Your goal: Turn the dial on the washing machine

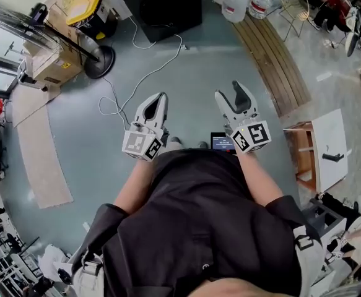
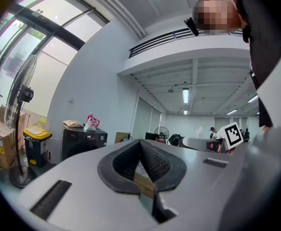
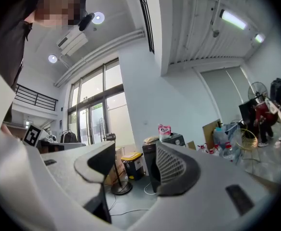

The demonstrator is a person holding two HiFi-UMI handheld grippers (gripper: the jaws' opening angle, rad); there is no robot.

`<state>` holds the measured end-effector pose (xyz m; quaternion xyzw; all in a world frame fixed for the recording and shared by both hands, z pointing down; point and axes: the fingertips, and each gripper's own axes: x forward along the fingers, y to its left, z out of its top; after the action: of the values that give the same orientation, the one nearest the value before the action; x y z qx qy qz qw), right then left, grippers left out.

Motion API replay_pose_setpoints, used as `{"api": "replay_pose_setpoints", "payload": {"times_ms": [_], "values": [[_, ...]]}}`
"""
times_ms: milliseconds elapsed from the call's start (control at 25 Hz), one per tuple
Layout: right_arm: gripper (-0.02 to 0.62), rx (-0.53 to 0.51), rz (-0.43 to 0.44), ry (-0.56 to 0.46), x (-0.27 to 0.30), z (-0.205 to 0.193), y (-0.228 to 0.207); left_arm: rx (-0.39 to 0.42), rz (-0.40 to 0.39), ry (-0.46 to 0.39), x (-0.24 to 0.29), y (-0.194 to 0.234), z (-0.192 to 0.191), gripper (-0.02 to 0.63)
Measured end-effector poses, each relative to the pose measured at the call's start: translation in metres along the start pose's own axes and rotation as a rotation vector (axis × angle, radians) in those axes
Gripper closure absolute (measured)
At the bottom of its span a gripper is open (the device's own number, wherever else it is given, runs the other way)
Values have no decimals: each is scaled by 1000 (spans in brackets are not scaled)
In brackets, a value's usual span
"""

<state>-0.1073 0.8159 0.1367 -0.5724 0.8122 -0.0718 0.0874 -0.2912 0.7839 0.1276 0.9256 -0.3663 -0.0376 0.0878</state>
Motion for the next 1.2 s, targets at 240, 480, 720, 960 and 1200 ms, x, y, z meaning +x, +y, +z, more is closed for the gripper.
{"api": "replay_pose_setpoints", "payload": {"times_ms": [240,480,720,960,1200], "values": [[330,36,-18,42,-12,-11,-19,-4,17,23,4,1,-5,612],[330,36,-35,63,-19,-13,-32,-10,9,19,21,2,-6,612],[330,41,-61,77,-18,-17,-51,-32,-2,24,43,12,-15,612],[330,12,-51,94,3,-6,-75,-63,-21,32,85,12,-23,612],[330,-22,-74,92,48,8,-122,-70,-25,12,143,40,-18,612]]}}
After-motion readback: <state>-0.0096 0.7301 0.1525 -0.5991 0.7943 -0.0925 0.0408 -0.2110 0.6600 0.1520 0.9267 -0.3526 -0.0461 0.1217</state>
